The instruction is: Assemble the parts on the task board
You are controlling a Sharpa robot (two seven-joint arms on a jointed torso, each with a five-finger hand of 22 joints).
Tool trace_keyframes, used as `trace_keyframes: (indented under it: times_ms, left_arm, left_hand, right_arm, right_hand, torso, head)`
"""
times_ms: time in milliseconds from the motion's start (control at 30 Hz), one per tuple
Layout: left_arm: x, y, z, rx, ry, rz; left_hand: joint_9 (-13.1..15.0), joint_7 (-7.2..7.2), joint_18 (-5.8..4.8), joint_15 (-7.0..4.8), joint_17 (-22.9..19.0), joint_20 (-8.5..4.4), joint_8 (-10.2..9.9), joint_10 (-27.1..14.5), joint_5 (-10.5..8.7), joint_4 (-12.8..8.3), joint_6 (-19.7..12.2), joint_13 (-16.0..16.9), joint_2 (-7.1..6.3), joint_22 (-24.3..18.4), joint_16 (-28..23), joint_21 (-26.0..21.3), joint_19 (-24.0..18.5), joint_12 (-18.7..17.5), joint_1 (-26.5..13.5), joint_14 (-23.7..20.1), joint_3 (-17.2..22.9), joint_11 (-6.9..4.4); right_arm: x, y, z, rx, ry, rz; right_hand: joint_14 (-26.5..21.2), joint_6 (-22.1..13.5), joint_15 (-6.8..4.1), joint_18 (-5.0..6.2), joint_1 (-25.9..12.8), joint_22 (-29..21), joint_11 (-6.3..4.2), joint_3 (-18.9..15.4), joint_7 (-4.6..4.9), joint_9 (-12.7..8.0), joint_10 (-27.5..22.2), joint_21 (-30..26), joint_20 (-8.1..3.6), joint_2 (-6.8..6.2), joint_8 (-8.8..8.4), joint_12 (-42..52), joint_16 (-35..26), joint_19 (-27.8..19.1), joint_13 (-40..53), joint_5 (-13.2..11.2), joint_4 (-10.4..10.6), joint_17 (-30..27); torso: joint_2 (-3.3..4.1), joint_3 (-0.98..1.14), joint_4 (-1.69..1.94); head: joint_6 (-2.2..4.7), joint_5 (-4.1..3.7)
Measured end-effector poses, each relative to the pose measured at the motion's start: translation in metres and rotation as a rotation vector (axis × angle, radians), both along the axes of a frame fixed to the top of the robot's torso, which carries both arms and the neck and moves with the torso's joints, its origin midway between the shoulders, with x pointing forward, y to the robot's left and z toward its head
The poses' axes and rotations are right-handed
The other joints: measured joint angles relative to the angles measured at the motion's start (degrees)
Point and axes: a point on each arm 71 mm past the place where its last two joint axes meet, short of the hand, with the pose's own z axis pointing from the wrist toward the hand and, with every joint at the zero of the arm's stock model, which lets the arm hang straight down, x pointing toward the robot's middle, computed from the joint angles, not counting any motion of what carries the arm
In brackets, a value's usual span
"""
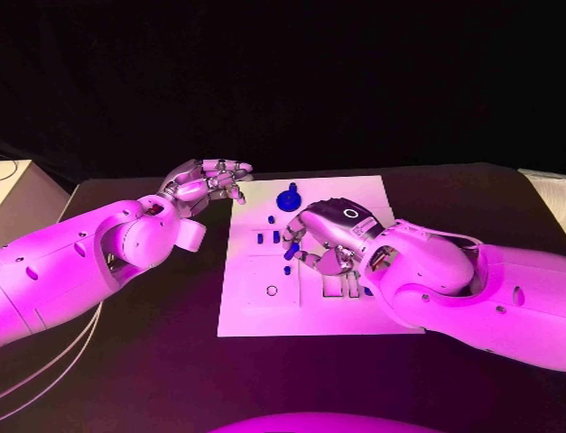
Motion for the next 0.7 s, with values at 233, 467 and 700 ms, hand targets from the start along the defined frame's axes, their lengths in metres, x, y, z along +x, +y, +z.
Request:
trace_keyframes:
  times_ms: [233, 467, 700]
  left_arm:
    - [0.0, -0.001, 0.0, -0.001, 0.0, -0.002]
    - [0.0, -0.001, 0.0, -0.001, 0.0, -0.003]
    - [0.0, -0.001, 0.0, -0.001, -0.001, -0.002]
  left_hand:
    - [0.0, 0.0, 0.0, 0.0, 0.0, 0.0, 0.0, 0.0, 0.0, 0.0, 0.0, 0.0, 0.0, 0.0, 0.0, 0.0, 0.0, 0.0, 0.0, 0.0, 0.0, 0.0]
    - [0.0, 0.0, 0.0, 0.0, 0.0, 0.0, 0.0, 0.0, 0.0, 0.2, 0.0, 0.0, 0.0, 0.0, 0.0, -0.2, 0.0, 0.0, 0.0, 0.0, -0.2, 0.0]
    - [0.0, 0.0, 0.0, 0.0, 0.0, 0.0, 0.0, 0.0, 0.0, 0.2, 0.0, 0.0, 0.0, -0.1, 0.0, -0.2, 0.0, 0.0, 0.0, 0.0, -0.2, 0.0]
  right_arm:
    - [-0.008, 0.02, -0.024, -0.006, 0.041, 0.042]
    - [-0.008, 0.028, -0.037, -0.025, 0.06, 0.054]
    - [-0.007, 0.031, -0.047, -0.048, 0.074, 0.055]
  right_hand:
    - [0.0, -0.1, 0.0, -0.01, 0.0, 0.0, -0.01, 0.2, -0.05, 0.0, 0.0, 0.0, 0.0, 0.0, 0.22, 0.0, 0.0, 0.0, 0.0, -0.1, -0.1, -0.1]
    - [0.0, -0.2, 0.0, -0.01, 0.0, 0.0, -0.01, 0.4, 0.0, 0.0, 0.0, 0.0, 0.0, 0.0, 0.22, 0.0, 0.0, 0.0, 0.1, -0.3, -0.2, -0.1]
    - [0.0, -0.3, 0.0, 0.0, 0.0, 0.0, -0.02, 0.4, -0.08, 0.0, 0.0, 0.0, 0.0, 0.01, 0.22, -0.1, 0.0, 0.0, 0.1, -0.4, -0.2, -0.2]
  torso:
    - [0.09, -0.04, 0.1]
    - [0.09, -0.05, 0.07]
    - [0.09, -0.04, 0.06]
  head:
    - [-0.28, 0.45]
    - [-0.63, 0.73]
    - [-0.93, 0.92]
